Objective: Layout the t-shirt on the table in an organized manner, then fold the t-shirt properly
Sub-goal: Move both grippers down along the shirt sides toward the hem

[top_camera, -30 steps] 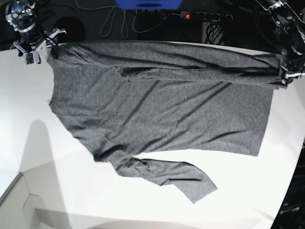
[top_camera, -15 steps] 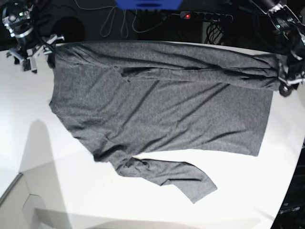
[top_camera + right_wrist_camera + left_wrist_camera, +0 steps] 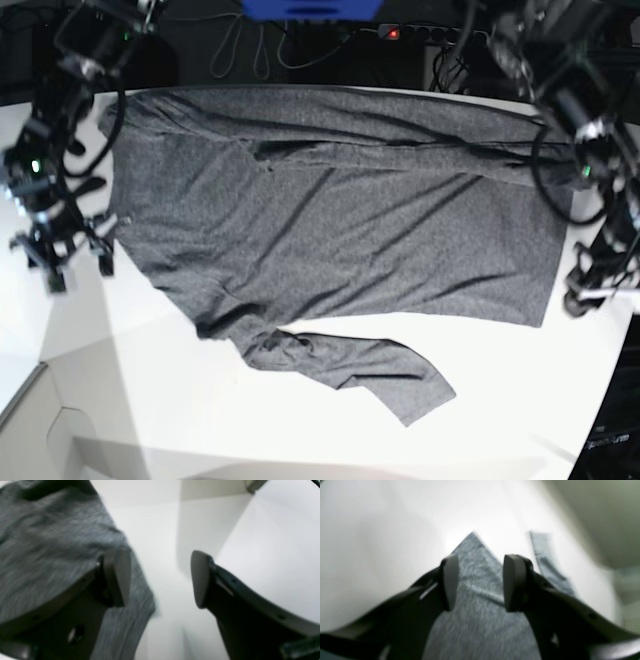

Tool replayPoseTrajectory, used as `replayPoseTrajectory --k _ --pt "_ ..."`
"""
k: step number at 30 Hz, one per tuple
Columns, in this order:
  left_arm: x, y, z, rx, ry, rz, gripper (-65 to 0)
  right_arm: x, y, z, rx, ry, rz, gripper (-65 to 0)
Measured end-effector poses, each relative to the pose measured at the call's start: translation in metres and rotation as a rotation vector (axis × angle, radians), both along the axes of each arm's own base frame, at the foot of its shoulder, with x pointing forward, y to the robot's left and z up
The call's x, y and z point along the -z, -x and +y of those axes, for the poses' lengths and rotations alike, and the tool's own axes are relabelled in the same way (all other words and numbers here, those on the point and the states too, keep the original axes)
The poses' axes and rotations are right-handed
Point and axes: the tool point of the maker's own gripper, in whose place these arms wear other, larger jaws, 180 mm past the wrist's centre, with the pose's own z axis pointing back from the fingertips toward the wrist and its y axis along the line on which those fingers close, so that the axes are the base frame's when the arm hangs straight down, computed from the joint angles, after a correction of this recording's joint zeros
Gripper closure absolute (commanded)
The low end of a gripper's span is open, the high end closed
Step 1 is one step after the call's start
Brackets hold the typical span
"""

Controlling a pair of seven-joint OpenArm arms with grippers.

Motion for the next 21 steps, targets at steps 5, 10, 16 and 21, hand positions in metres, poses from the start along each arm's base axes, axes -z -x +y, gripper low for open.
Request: replayPoseTrajectory --k 5,10,16,21 --pt "0.020 -0.042 0.010 -0.040 -0.066 0.087 -28.4 0.016 -0.024 0.012 -0.031 0.059 0.077 -38.5" --pt "0.058 -0.061 0.000 -0.019 -0.204 0.137 -28.4 0.025 -0.026 0.023 -0.041 0.032 0.094 -38.5" --pt "0.085 -0.070 -0.013 0.033 -0.254 0.144 -28.4 0.031 -0.023 0.021 -0.036 0.030 0.114 -38.5" --pt "0.091 -0.068 -0.013 0.032 -0.286 0.124 -28.4 0.032 -0.022 0.020 -0.036 0.031 0.116 -38.5"
